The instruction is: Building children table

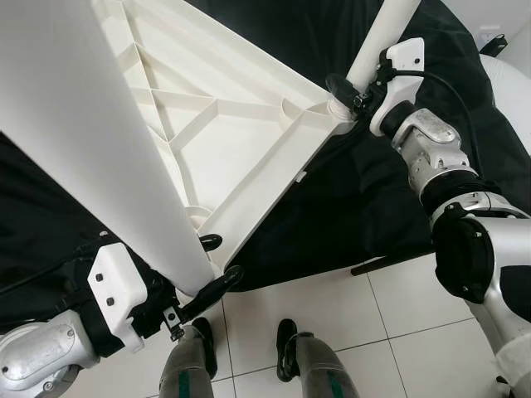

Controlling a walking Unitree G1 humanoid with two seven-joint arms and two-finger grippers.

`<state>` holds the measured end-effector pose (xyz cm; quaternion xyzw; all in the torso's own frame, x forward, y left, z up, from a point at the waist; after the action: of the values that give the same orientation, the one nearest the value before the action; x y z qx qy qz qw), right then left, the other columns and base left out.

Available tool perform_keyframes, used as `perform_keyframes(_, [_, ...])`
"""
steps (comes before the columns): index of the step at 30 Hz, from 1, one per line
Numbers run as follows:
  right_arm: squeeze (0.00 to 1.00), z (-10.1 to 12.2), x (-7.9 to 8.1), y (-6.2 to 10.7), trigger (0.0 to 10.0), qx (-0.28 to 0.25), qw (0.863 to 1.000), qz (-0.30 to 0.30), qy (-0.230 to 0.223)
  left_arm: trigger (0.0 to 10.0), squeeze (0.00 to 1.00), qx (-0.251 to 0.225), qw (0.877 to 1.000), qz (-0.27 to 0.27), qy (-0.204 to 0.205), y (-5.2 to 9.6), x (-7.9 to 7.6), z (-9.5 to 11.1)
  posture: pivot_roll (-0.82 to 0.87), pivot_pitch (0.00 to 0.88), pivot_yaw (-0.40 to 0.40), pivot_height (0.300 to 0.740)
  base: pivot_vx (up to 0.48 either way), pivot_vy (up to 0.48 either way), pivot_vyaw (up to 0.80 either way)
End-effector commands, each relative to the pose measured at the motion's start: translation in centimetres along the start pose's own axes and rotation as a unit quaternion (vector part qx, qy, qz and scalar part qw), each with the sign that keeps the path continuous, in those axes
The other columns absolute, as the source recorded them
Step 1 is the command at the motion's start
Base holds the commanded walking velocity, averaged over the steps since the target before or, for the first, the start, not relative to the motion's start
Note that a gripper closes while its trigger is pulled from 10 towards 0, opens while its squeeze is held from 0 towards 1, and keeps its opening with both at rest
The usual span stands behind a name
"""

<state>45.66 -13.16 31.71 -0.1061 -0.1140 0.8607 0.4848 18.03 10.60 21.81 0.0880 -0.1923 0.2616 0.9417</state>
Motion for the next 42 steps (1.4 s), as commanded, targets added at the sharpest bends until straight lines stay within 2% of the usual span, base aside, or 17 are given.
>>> perform_keyframes(1, [0.00, -1.0, 0.1, 0.1, 10.0, 0.021, 1.000, 0.002, -0.017, 10.0, 0.00, 0.082, 0.992, -0.032, 0.086, 0.1, -1.5, -3.8, 0.05, 0.409, -0.088, 0.740, 0.000, 0.000, 0.00])
perform_keyframes(7, [0.00, -0.8, -0.5, 0.5, 10.0, 0.018, 1.000, -0.003, -0.016, 10.0, 0.00, 0.089, 0.992, -0.023, 0.083, 0.4, -1.0, -4.1, 0.04, 0.410, -0.080, 0.740, 0.000, 0.000, 0.00])
perform_keyframes(17, [0.00, -1.4, -1.4, 1.6, 10.0, 0.025, 1.000, 0.003, -0.017, 10.0, 0.00, 0.117, 0.991, 0.021, 0.065, 1.4, 2.1, -5.7, 0.04, 0.411, -0.065, 0.740, 0.000, 0.000, 0.00])
perform_keyframes(21, [0.00, -1.5, -1.5, 1.8, 10.0, 0.027, 0.999, 0.006, -0.020, 10.0, 0.00, 0.123, 0.990, 0.028, 0.062, 1.7, 2.6, -6.1, 0.03, 0.410, -0.062, 0.740, 0.000, 0.000, 0.00])
perform_keyframes(23, [0.00, -1.9, -1.7, 2.3, 10.0, 0.031, 0.999, 0.011, -0.015, 10.0, 0.00, 0.131, 0.989, 0.044, 0.060, 2.1, 3.6, -6.7, 0.03, 0.408, -0.055, 0.740, 0.000, 0.000, 0.00])
perform_keyframes(26, [0.00, -2.0, -1.9, 2.6, 10.0, 0.032, 0.999, 0.011, -0.013, 10.0, 0.00, 0.137, 0.988, 0.052, 0.056, 2.3, 4.3, -7.1, 0.02, 0.406, -0.043, 0.740, 0.000, 0.000, 0.00])
perform_keyframes(27, [0.00, -2.1, -2.4, 3.3, 10.0, 0.031, 0.999, 0.012, -0.013, 10.0, 0.00, 0.146, 0.986, 0.062, 0.048, 2.7, 5.3, -7.7, 0.02, 0.404, -0.038, 0.740, 0.000, 0.000, 0.00])
perform_keyframes(28, [0.00, -2.1, -2.4, 3.3, 10.0, 0.031, 0.999, 0.012, -0.013, 10.0, 0.00, 0.146, 0.986, 0.062, 0.048, 2.7, 5.3, -7.7, 0.02, 0.404, -0.038, 0.740, 0.000, 0.000, 0.00])
perform_keyframes(32, [0.00, -2.4, -3.1, 4.2, 10.0, 0.027, 0.999, 0.012, -0.016, 10.0, 0.00, 0.157, 0.983, 0.087, 0.036, 3.3, 7.4, -8.6, 0.01, 0.393, -0.027, 0.740, 0.000, 0.000, 0.00])
perform_keyframes(36, [0.00, -2.8, -3.1, 4.7, 10.0, 0.025, 0.999, 0.015, -0.019, 10.0, 0.00, 0.156, 0.981, 0.114, 0.031, 3.5, 8.9, -8.8, 0.01, 0.387, -0.026, 0.740, 0.000, 0.000, 0.00])
perform_keyframes(37, [0.00, -2.8, -3.1, 4.7, 10.0, 0.025, 0.999, 0.015, -0.019, 10.0, 0.00, 0.156, 0.981, 0.114, 0.031, 3.5, 8.9, -8.8, 0.01, 0.387, -0.026, 0.740, 0.000, 0.000, 0.00])
perform_keyframes(39, [0.00, -3.4, -3.0, 5.2, 10.0, 0.021, 0.999, 0.021, -0.022, 10.0, 0.00, 0.147, 0.980, 0.132, 0.024, 3.4, 10.1, -8.8, 0.00, 0.372, -0.025, 0.740, 0.000, 0.000, 0.00])
perform_keyframes(42, [0.00, -3.8, -3.0, 5.7, 10.0, 0.015, 0.999, 0.022, -0.027, 10.0, 0.00, 0.144, 0.978, 0.148, 0.023, 3.3, 10.8, -8.9, 0.00, 0.368, -0.024, 0.740, 0.000, 0.000, 0.00])
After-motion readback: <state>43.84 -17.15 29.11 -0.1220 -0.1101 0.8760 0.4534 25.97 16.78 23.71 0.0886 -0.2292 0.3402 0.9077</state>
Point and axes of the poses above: a point about 5 cm out from each wrist's last joint towards the gripper, its own y axis pointing back from the gripper into the wrist, its own z axis along the axis of the wrist's last joint, x = y × z, the point moved 5 cm from there along -y, pointing out of the wrist towards the gripper, and after that the axes turned 5 degrees about -y, right-handed, at the moved point
